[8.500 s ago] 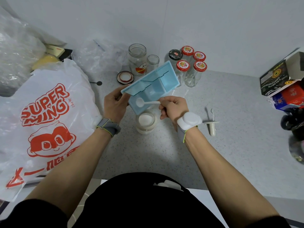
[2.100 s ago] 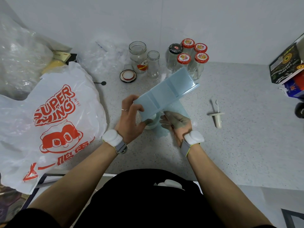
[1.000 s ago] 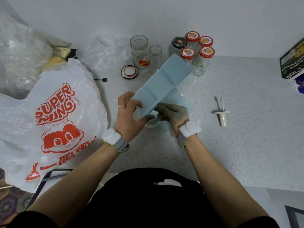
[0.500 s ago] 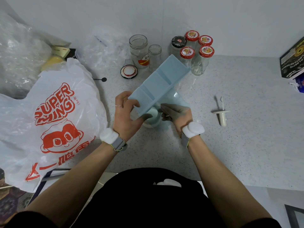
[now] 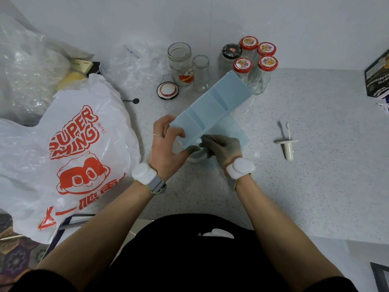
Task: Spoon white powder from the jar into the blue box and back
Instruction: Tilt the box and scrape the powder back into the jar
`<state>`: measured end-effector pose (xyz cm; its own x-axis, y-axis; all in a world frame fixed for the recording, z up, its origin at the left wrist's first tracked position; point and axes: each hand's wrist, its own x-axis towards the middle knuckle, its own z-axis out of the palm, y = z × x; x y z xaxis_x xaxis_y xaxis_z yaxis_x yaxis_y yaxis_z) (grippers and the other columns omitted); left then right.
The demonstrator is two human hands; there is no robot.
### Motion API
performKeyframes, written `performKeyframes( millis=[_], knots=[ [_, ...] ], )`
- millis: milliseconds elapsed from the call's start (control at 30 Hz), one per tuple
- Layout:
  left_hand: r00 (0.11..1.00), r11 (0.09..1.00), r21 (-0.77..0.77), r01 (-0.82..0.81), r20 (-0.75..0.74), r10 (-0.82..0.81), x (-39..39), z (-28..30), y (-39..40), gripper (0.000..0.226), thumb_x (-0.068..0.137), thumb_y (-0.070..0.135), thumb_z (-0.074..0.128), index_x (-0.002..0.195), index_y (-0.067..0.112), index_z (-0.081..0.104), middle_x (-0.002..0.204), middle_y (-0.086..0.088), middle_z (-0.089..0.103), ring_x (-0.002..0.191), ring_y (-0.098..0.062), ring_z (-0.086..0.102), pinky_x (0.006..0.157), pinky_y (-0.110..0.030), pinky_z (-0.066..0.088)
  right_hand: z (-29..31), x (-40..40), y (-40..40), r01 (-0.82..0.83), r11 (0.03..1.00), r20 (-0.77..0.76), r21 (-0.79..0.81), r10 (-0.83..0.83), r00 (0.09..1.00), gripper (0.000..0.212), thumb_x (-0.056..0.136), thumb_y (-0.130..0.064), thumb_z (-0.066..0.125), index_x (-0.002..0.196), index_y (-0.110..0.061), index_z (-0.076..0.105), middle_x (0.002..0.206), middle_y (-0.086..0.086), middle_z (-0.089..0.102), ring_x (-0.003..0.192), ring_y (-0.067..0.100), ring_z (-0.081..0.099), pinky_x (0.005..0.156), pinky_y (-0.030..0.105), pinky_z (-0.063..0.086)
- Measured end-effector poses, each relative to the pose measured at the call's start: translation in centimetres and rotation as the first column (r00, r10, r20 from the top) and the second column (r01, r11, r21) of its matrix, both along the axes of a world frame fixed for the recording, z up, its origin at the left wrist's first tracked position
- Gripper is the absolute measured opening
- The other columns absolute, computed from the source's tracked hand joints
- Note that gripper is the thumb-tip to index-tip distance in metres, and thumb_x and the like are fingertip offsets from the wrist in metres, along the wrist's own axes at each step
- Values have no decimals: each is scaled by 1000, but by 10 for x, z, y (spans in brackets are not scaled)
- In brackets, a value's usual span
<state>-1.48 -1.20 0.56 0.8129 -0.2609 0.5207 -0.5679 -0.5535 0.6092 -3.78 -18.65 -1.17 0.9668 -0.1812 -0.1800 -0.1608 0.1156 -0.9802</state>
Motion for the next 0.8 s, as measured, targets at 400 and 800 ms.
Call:
performKeyframes(
  millis=[400, 800],
  knots=[
    [1000, 1000, -9, 3, 24, -3, 1, 3, 0, 51, 65, 17, 89, 95, 17, 48, 122, -22, 42, 116, 2, 39, 83, -38, 54, 0, 4, 6, 12, 1000, 20, 15, -12, 1000, 19, 86, -11, 67, 97, 3, 73, 74, 8, 73, 56, 21, 61, 58, 31, 53],
    [999, 1000, -6, -2, 35, 2, 1, 3, -3, 51, 66, 22, 88, 96, 18, 47, 123, -15, 40, 113, -14, 44, 80, -43, 55, 9, 1, -6, 21, 999, 45, -32, -19, 999, 18, 87, -12, 66, 99, 0, 71, 81, 16, 73, 56, 22, 61, 58, 33, 57]
  ],
)
